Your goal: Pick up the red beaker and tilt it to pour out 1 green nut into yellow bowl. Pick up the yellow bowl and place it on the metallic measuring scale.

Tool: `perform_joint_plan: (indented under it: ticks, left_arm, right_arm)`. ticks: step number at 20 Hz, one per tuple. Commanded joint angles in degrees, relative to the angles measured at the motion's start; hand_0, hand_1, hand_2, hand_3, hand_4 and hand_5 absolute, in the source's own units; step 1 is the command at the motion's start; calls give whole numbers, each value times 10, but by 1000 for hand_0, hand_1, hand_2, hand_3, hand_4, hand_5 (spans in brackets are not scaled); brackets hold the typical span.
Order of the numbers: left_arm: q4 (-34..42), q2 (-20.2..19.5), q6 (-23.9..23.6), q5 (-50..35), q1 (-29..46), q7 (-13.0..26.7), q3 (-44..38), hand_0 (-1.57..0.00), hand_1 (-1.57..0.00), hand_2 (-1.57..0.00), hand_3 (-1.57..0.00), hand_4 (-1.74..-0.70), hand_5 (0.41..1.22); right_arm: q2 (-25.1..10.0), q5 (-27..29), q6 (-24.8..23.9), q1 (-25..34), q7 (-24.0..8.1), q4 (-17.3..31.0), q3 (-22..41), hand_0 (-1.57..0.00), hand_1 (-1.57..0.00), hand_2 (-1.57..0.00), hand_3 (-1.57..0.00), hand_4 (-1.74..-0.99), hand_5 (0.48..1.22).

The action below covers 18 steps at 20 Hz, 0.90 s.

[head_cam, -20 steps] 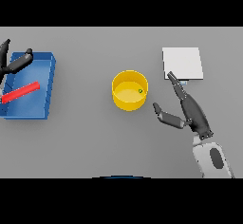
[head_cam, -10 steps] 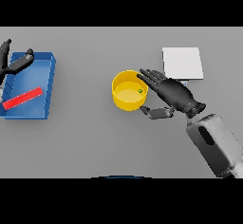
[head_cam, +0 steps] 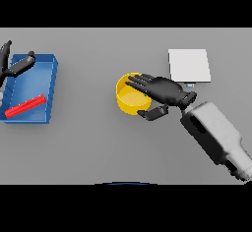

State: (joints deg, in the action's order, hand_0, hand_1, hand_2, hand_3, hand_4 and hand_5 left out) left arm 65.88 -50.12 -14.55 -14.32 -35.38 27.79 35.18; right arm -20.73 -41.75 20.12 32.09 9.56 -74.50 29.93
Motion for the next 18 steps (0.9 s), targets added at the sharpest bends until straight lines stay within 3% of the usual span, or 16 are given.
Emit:
perform_joint_plan:
  ticks: [1, 6, 12, 18]
  left_arm:
    - [4, 0, -3, 2, -1, 1, 1, 1, 1, 1, 1, -793, 720]
    - [1, -3, 1, 0, 1, -4, 0, 1, 1, 1, 1, -796, 733]
    - [-4, -2, -2, 0, 1, -8, -3, 1, 1, 1, 1, -799, 738]
    - [-4, -6, 5, 1, 0, -10, -2, 1, 1, 1, 1, -792, 727]
  right_arm:
    - [-2, -1, 8, 2, 8, 8, 6, 1, 1, 1, 1, -1250, 686]
    - [16, -12, 26, 31, 22, 63, 30, 1, 1, 1, 1, -1260, 679]
    - [22, -26, 52, 57, 12, 95, 50, 1, 1, 1, 1, -1303, 674]
    - [39, -38, 64, 76, -5, 122, 65, 1, -10, -30, -49, -1321, 756]
